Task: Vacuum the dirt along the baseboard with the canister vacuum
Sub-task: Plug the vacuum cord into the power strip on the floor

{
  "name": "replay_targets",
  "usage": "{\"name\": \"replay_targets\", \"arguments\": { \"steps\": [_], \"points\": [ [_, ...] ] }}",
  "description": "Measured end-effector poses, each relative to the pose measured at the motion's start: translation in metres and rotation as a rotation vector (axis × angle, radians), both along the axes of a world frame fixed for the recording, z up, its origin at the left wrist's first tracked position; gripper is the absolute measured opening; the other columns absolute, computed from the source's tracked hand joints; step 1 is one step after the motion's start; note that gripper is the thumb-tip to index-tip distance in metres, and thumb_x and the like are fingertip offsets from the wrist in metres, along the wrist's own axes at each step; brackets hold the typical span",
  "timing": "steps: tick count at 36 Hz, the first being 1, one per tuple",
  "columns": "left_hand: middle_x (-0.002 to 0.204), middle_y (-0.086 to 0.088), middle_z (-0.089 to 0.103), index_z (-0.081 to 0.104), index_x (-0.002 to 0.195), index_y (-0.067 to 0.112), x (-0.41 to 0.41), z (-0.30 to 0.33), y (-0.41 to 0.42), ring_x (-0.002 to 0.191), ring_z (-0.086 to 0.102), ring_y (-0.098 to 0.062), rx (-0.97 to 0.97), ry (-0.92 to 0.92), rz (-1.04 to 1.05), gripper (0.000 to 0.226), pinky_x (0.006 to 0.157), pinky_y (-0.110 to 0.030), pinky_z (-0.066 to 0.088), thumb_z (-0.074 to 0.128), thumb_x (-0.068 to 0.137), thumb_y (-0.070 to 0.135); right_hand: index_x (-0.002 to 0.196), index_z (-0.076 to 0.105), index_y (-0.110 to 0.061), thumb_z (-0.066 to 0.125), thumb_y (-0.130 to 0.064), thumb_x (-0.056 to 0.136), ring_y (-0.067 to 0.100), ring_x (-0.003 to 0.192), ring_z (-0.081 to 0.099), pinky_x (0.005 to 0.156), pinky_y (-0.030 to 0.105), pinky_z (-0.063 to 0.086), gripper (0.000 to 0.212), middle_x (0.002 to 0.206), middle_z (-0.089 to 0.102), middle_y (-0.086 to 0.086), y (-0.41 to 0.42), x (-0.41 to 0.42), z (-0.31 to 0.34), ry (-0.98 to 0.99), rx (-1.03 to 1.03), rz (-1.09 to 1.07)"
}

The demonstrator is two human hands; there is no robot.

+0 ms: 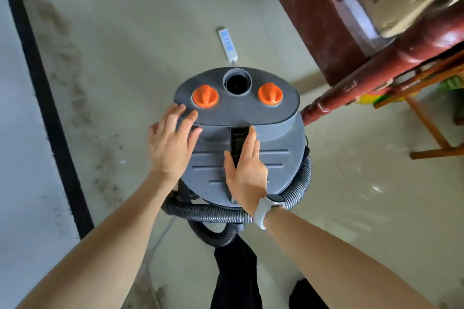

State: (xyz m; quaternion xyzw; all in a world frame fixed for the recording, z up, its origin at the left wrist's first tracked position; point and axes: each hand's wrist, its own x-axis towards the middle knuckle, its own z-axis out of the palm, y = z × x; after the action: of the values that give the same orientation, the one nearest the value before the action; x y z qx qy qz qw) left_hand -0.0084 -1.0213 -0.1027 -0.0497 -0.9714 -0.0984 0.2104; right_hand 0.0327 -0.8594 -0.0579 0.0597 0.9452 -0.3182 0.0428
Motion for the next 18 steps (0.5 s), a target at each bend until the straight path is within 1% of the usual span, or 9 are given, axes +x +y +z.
{"name": "replay_targets", "arguments": {
  "steps": [3, 4, 9, 14, 18],
  "points": [
    [0.118, -0.012, 0.064, 0.064, 0.112, 0.015, -0.021, 0.001, -0.017, 0.119, 0.048, -0.022, 0.006, -0.005, 0.027, 0.030, 0.071, -0.041, 0.051, 0.051, 0.094, 0.034, 0.141, 0.035, 0.010, 0.038, -0.042, 0.091, 0.033, 0.048, 0.057, 0.033, 0.033, 0.043, 0.072, 0.106, 0.058, 0.017, -0.017, -0.026, -0.004, 0.038, 0.047, 0.056],
    [0.118, -0.012, 0.064, 0.064, 0.112, 0.015, -0.027, 0.002, -0.021, 0.118, 0.050, -0.023, 0.004, -0.006, 0.038, 0.030, 0.071, -0.041, 0.051, 0.051, 0.093, 0.034, 0.140, 0.037, 0.010, 0.038, -0.041, 0.090, 0.032, 0.046, 0.056, 0.031, 0.031, 0.041, 0.071, 0.103, 0.059, 0.017, -0.021, -0.034, -0.006, 0.062, 0.069, 0.064],
    [0.116, -0.013, 0.063, 0.059, 0.113, 0.017, -0.056, 0.005, -0.036, 0.116, 0.048, -0.022, 0.054, -0.009, 0.084, 0.029, 0.070, -0.041, 0.051, 0.051, 0.091, 0.035, 0.135, 0.043, 0.010, 0.041, -0.039, 0.089, 0.031, 0.042, 0.054, 0.031, 0.024, 0.033, 0.067, 0.097, 0.061, 0.016, -0.034, -0.076, -0.009, 0.133, 0.137, 0.113],
    [0.120, -0.014, 0.060, 0.055, 0.115, 0.019, -0.086, 0.005, -0.039, 0.116, 0.053, -0.029, 0.164, -0.045, 0.131, 0.030, 0.067, -0.043, 0.053, 0.050, 0.090, 0.034, 0.136, 0.037, 0.004, 0.040, -0.039, 0.090, 0.034, 0.043, 0.055, 0.032, 0.026, 0.038, 0.063, 0.099, 0.062, 0.016, -0.039, -0.118, -0.014, 0.176, 0.154, 0.131],
    [0.119, -0.014, 0.061, 0.060, 0.115, 0.017, -0.115, 0.007, -0.043, 0.116, 0.056, -0.032, 0.167, -0.074, 0.146, 0.032, 0.068, -0.043, 0.054, 0.049, 0.091, 0.035, 0.135, 0.038, 0.004, 0.041, -0.038, 0.090, 0.031, 0.040, 0.054, 0.032, 0.024, 0.035, 0.062, 0.099, 0.062, 0.016, -0.040, -0.151, -0.015, 0.220, 0.176, 0.148]
  ]
}}
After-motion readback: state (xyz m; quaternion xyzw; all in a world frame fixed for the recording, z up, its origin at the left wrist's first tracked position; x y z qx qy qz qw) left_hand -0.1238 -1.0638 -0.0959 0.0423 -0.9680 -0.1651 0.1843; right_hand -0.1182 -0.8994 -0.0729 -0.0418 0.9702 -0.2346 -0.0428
